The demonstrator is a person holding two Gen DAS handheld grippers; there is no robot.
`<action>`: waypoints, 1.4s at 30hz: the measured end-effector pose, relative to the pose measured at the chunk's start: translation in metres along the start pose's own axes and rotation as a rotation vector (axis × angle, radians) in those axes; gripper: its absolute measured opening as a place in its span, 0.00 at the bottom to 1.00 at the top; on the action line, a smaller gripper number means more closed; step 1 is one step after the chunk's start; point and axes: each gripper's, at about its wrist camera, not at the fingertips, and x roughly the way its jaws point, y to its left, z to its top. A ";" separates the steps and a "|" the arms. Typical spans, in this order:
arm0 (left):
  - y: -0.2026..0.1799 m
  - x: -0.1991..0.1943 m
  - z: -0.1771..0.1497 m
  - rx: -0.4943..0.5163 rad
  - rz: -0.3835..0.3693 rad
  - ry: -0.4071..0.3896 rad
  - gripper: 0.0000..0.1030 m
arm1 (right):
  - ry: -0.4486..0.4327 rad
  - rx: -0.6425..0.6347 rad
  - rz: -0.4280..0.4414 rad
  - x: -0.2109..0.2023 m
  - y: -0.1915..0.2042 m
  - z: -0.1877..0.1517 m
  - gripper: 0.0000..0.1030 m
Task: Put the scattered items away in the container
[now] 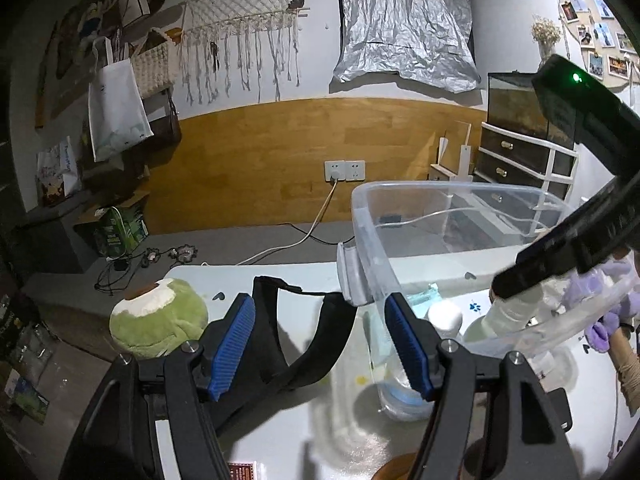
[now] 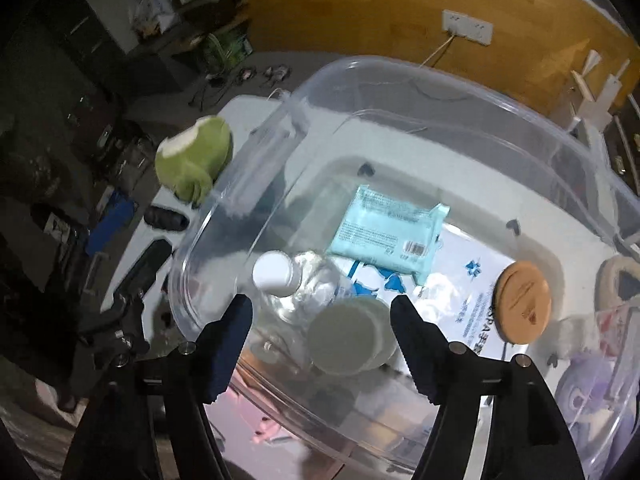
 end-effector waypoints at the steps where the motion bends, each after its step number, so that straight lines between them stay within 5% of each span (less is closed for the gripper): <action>1: 0.000 -0.001 0.001 0.005 -0.002 -0.003 0.65 | -0.015 0.015 -0.002 -0.004 -0.001 0.001 0.70; 9: -0.003 -0.011 0.006 0.038 -0.023 -0.008 0.66 | -0.125 0.153 -0.019 -0.028 -0.017 -0.016 0.71; 12: -0.005 -0.017 0.008 0.043 -0.025 -0.012 0.82 | -0.180 0.202 -0.052 -0.036 -0.021 -0.026 1.00; 18: -0.012 -0.036 0.011 0.048 -0.034 -0.039 0.99 | -0.277 0.340 -0.068 -0.055 -0.034 -0.057 1.00; 27: -0.028 -0.061 0.008 0.044 -0.092 -0.026 0.99 | -0.387 0.444 -0.142 -0.084 -0.036 -0.107 1.00; 35: -0.043 -0.093 -0.007 -0.032 -0.024 -0.015 0.99 | -0.538 0.475 -0.198 -0.110 -0.018 -0.167 1.00; 42: -0.068 -0.132 -0.024 -0.035 -0.024 0.013 0.99 | -0.612 0.374 -0.275 -0.134 0.000 -0.218 1.00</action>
